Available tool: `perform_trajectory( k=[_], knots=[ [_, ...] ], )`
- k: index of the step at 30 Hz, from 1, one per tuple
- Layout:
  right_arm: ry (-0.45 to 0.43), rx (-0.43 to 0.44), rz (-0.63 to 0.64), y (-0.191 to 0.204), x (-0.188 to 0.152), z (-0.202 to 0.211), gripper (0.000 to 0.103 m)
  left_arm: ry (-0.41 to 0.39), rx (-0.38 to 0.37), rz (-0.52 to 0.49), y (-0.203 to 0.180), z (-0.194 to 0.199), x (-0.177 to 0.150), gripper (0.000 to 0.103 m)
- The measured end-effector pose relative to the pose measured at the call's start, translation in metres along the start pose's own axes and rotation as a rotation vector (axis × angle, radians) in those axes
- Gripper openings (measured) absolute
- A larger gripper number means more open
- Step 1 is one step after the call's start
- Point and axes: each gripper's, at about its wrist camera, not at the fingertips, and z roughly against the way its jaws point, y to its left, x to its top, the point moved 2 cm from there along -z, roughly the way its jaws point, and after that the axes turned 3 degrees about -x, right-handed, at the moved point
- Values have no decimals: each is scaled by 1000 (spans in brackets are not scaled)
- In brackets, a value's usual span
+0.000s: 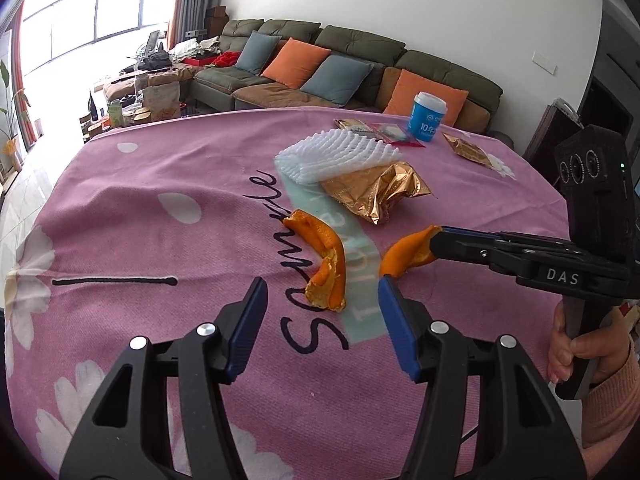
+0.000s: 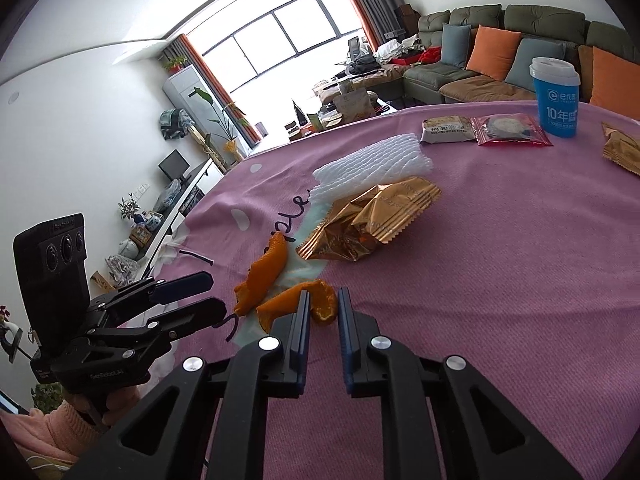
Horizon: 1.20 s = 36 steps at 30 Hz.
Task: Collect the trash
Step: 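Grasp an orange peel with the left tool while the right tool grasps another peel, then carry both orange peels from the table over the teal bin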
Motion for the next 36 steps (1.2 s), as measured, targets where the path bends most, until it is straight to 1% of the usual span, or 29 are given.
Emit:
perform_trajectory(
  k=[3, 6, 11, 15, 17, 26, 36],
  knots=[
    [-12, 0, -15, -3, 0, 5, 12, 29, 1, -6, -2, -10, 7, 53],
    [-24, 1, -22, -5, 1, 9, 12, 53, 5, -10, -4, -19, 13, 48],
    [-36, 15, -30, -9, 2, 12, 12, 114, 10, -9, -3, -36, 14, 36],
    [-41, 26, -35, -9, 3, 12, 12, 122, 10, -15, -3, -39, 15, 24],
    [-45, 34, -38, -9, 4, 14, 12, 122, -2, -8, -1, -39, 15, 21],
    [-64, 64, -40, -5, 7, 17, 12, 93, -16, -11, -1, -23, 10, 16],
    [-71, 122, -34, 14, 14, 14, 12, 28, 4, 22, 11, 19, -1, 15]
  ],
)
